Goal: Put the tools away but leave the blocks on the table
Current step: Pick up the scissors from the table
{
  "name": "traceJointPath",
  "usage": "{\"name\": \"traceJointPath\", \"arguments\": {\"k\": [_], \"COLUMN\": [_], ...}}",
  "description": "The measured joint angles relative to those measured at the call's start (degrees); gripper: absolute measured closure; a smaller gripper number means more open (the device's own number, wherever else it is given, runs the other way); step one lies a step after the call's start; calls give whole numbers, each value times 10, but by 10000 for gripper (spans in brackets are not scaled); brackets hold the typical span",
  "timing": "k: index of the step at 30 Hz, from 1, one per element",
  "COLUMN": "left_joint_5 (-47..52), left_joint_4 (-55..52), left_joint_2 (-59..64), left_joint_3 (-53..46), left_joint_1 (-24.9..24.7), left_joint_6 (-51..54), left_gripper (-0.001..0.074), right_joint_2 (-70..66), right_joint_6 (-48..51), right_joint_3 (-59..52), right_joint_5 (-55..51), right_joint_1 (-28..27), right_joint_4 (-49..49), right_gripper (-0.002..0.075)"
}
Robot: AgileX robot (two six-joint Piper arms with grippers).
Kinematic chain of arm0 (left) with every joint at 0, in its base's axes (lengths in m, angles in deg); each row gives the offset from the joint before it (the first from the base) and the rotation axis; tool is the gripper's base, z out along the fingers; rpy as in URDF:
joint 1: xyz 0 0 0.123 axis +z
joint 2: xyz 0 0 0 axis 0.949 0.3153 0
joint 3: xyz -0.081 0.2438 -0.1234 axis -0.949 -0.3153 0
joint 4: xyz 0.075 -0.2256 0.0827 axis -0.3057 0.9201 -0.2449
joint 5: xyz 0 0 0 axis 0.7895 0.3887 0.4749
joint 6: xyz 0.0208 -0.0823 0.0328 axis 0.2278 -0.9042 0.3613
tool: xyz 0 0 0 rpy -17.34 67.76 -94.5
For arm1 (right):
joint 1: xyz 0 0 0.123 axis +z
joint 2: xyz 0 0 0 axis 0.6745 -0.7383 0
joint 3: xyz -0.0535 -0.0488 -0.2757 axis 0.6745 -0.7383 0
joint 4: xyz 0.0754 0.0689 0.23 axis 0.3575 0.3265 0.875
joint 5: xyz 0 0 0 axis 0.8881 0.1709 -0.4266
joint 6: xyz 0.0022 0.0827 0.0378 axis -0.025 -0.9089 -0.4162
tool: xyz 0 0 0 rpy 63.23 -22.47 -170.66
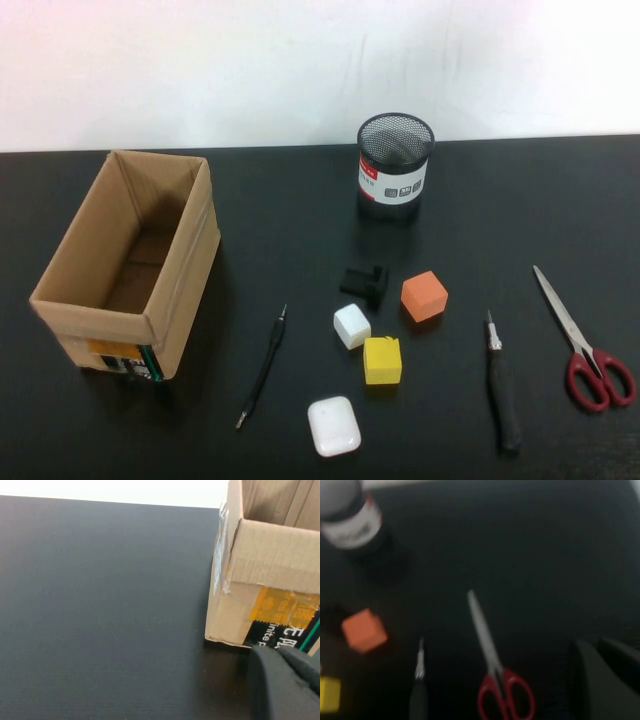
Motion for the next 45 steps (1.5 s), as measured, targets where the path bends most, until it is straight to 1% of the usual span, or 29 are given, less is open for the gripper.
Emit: {"name": "traceJointPath", "arguments": {"k": [6,9,12,14,17,21,23,29,35,38,45], "left_joint_5": [0,0,0,0,0,0,0,0,0,0,0], "left_joint_4": [0,0,0,0,0,0,0,0,0,0,0], "left_joint_2": [0,0,0,0,0,0,0,0,0,0,0], "left_joint_3": [0,0,0,0,0,0,0,0,0,0,0], "left_joint_1": [0,0,0,0,0,0,0,0,0,0,0], "left_joint_6": [0,0,0,0,0,0,0,0,0,0,0], "left_gripper": [739,739,739,739,739,739,739,739,739,739,739], "right_joint_2": [-100,-143,-183,-208,-242,-282,-303,-366,-415,-432,-451], "right_joint_6": [62,62,50,40,36,36,36,30,28,25,1], "right_joint_3": [10,20,41,53,64,64,64,64,64,64,64], "right_joint_5": [-33,-44,-77,-92,-94,-82,-69,-14,0,11,59], "right_joint_1": [77,109,122,122,122,122,122,122,122,122,122], "right_joint_4": [-19,-61,-73,-70,-71,-73,-73,-73,-79,-97,-100], "right_gripper": [732,727,705,673,603,487,457,456,456,456,456]}}
